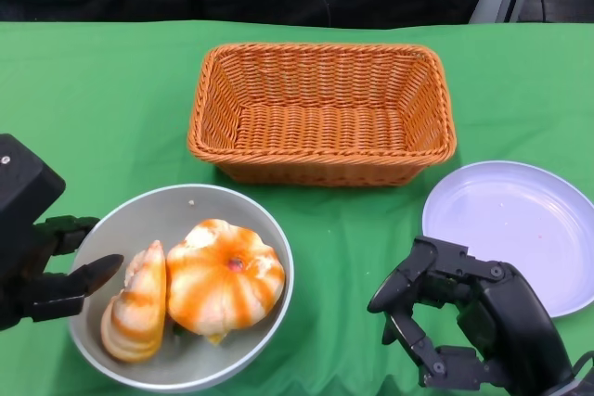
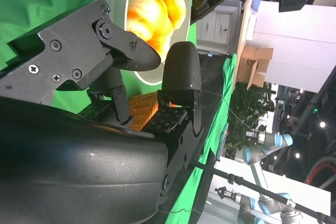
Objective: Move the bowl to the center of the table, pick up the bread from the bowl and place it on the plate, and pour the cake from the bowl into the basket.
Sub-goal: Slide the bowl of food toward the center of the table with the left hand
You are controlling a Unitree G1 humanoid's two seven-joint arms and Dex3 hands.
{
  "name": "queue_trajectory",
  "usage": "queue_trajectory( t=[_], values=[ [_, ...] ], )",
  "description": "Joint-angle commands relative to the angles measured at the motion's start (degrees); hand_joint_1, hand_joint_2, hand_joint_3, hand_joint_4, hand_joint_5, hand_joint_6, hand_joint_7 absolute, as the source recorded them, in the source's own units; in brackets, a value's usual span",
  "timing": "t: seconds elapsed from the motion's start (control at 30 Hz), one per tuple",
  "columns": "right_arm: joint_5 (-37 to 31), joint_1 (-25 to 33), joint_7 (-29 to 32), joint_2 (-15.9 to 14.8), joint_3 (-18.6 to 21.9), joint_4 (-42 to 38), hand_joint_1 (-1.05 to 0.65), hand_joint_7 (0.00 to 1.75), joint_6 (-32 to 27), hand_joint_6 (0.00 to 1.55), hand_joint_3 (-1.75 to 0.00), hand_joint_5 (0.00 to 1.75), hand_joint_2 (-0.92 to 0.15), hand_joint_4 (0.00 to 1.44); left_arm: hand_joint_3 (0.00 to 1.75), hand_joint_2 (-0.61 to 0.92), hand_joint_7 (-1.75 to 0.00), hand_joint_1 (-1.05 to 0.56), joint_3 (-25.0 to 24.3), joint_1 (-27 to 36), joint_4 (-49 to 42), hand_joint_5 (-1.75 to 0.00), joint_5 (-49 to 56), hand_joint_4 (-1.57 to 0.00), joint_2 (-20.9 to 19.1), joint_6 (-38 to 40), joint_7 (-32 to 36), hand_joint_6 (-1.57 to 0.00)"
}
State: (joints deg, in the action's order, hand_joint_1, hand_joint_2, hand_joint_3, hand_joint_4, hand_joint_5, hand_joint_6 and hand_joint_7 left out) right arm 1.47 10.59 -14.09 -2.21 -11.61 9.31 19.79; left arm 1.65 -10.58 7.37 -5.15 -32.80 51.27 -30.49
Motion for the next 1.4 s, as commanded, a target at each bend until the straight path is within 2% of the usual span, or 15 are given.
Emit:
queue_trajectory(
  t=[0.03, 0.47, 0.67, 0.77, 1.17, 1.4],
  values=[
    [0.1, 0.0, 0.3, -0.2, 0.2, -0.2, -0.13, 1.21, 0.8, 0.74, -1.06, 1.50, -0.53, 0.77, 0.62, 0.92, 0.00, -0.55, -0.1, 0.0, 0.2, -0.02, 0.0, -0.05, 0.4, 1.2, 1.4, 0.00],
    [-0.7, 0.4, 1.0, -0.1, -0.5, 0.3, -0.12, 1.21, 0.9, 0.75, -1.06, 1.50, -0.53, 0.76, 0.63, 0.92, -0.01, -0.55, 0.2, -0.3, 0.0, -0.01, -2.1, -0.04, 2.3, 1.6, 1.8, -0.01],
    [-0.9, 0.3, 1.3, 0.0, -0.5, 0.1, -0.11, 1.22, 1.3, 0.75, -1.07, 1.50, -0.53, 0.75, 0.62, 0.92, 0.00, -0.53, -0.5, -0.4, 0.8, -0.02, -3.4, -0.04, 4.8, 3.4, 3.4, -0.02],
    [-1.1, 0.1, 1.3, -0.1, -0.5, -0.2, -0.13, 1.22, 1.6, 0.75, -1.07, 1.50, -0.53, 0.76, 0.64, 0.92, 0.00, -0.53, 0.3, -0.3, 0.8, -0.02, -3.3, -0.06, 4.6, 1.9, 2.7, -0.01],
    [-1.2, 0.4, 1.7, 0.1, -0.7, 0.0, -0.14, 1.22, 1.5, 0.75, -1.05, 1.50, -0.54, 0.76, 0.65, 0.92, 0.00, -0.54, -3.2, 0.6, 3.0, 0.00, -8.4, -0.01, 9.7, 4.0, 4.6, 0.00],
    [-1.5, 0.2, 1.9, 0.3, -0.8, -0.3, -0.12, 1.21, 2.1, 0.75, -1.06, 1.51, -0.53, 0.77, 0.64, 0.92, 0.00, -0.56, -1.2, 0.3, 4.6, -0.02, -7.6, -0.03, 11.1, 4.7, 7.0, 0.00]
  ],
)
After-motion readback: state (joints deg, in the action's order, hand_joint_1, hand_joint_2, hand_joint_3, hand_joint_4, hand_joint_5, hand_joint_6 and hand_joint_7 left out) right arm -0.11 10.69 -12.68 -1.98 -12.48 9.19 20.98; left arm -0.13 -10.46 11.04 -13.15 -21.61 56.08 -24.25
